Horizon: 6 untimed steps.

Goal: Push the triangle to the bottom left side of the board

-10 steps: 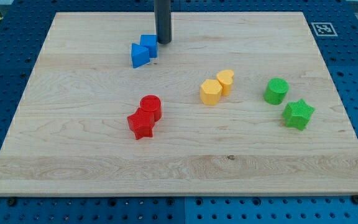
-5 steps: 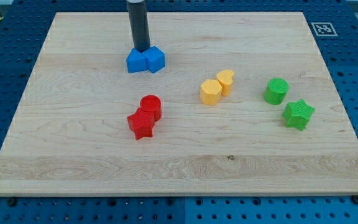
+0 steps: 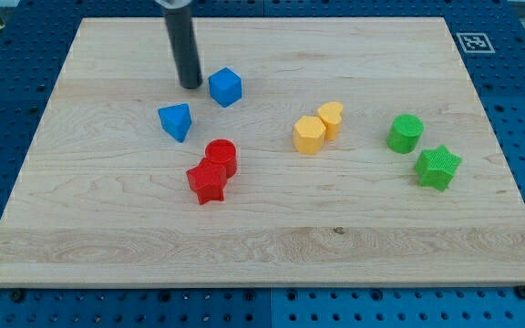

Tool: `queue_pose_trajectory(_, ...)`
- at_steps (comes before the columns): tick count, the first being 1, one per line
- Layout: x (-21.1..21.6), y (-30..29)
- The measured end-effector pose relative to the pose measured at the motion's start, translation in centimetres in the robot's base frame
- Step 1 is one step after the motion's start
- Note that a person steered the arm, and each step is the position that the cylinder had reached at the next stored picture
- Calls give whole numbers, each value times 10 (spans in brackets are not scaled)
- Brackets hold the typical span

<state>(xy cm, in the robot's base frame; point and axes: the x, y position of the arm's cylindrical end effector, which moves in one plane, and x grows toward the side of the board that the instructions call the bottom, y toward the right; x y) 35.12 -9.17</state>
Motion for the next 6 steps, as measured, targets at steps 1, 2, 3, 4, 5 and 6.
queue_pose_trajectory(1, 43, 15)
queue_pose_trajectory(2, 83, -10)
queue_pose_trajectory(3, 97, -61)
queue_pose_trajectory(4, 84, -47)
queue_pose_trajectory(5, 57, -36)
queue_pose_trajectory(6, 34, -46)
